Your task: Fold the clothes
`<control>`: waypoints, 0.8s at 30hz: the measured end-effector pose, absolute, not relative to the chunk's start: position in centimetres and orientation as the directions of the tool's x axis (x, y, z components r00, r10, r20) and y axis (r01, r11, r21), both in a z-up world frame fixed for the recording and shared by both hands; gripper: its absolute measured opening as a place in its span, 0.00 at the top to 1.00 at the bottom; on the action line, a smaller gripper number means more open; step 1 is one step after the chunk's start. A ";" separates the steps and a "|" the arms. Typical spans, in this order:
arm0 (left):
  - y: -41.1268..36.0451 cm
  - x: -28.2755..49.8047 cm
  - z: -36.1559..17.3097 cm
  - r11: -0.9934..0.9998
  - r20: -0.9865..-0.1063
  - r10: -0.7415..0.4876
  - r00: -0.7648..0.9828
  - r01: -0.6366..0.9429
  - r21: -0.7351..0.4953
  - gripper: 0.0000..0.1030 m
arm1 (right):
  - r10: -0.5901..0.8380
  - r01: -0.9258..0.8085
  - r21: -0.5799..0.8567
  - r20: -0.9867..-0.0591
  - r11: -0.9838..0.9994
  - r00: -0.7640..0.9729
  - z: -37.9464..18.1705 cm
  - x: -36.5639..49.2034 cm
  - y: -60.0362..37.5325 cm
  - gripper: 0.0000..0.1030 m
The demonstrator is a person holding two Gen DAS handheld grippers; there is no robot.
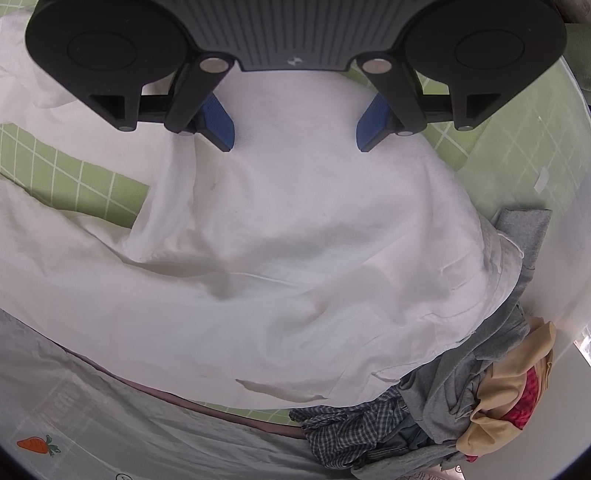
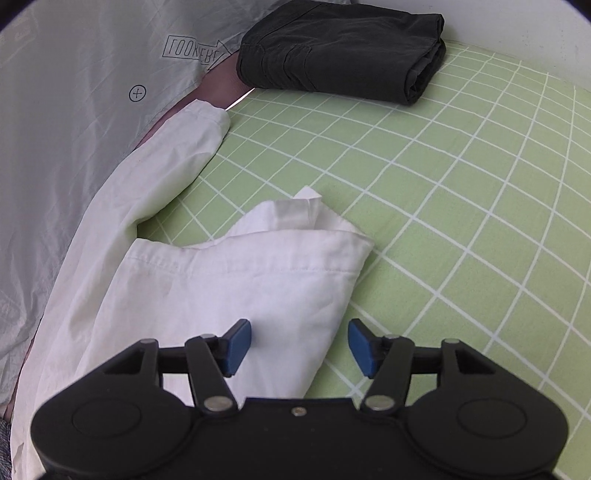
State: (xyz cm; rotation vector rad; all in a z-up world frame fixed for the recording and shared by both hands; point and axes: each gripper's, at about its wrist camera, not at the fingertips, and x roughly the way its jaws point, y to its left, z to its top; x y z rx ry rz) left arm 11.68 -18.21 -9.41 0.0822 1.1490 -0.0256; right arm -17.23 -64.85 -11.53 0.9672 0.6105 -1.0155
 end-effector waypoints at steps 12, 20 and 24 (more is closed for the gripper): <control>-15.3 12.4 -7.9 0.999 -0.889 0.026 0.458 -0.029 0.014 0.28 | -0.828 0.905 0.392 -0.445 0.164 0.343 7.6 -23.3 -61.1 0.99; -13.3 11.4 -7.1 0.996 -0.873 -0.024 0.487 -0.061 -0.062 0.28 | -0.572 0.974 0.185 -0.788 0.132 0.227 -2.4 -21.9 -64.3 0.68; -11.3 10.5 -6.6 0.986 -0.865 -0.068 0.498 -0.097 -0.133 0.28 | -0.540 0.976 0.151 -0.814 0.159 0.214 -4.6 -22.2 -60.6 0.60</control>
